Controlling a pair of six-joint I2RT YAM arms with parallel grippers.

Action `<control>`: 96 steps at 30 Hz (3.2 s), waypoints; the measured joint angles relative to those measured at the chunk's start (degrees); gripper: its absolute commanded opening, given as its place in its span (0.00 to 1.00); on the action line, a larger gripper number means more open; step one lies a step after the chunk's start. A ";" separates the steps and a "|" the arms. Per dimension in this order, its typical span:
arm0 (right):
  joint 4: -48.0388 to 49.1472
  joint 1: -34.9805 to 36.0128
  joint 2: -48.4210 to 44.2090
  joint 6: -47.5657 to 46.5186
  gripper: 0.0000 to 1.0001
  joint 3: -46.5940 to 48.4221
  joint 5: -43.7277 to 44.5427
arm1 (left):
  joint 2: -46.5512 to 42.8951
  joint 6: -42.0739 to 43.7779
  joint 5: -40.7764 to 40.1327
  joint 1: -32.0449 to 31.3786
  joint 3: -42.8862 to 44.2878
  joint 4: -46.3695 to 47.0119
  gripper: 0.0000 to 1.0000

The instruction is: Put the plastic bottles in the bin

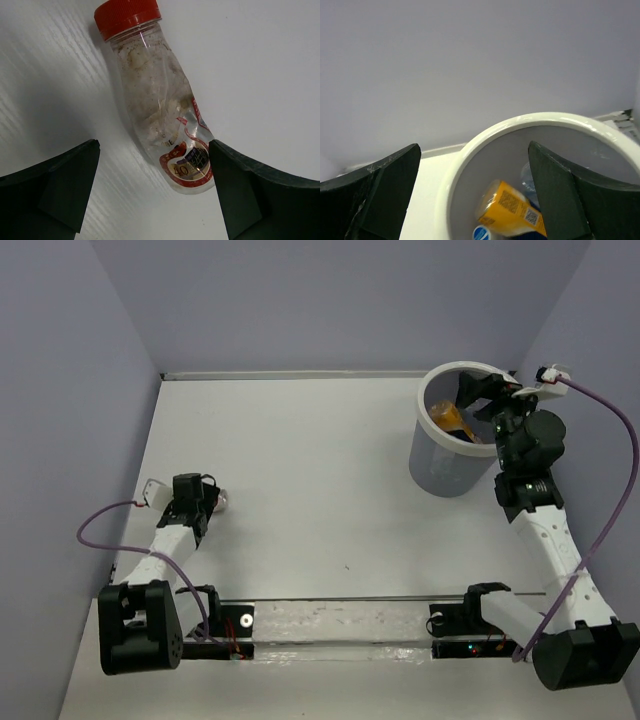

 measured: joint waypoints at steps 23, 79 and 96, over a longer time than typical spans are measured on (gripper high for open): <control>-5.77 30.73 -0.33 10.78 0.93 -1.81 -20.63 | -4.90 9.97 14.95 -0.98 -0.83 11.39 0.51; -6.73 13.97 2.78 -20.94 0.13 18.78 34.84 | -31.63 38.73 22.58 -30.12 18.97 1.09 0.99; -19.23 8.17 11.04 -19.85 0.96 17.27 28.96 | -34.86 41.05 15.89 -30.12 17.84 -2.84 0.99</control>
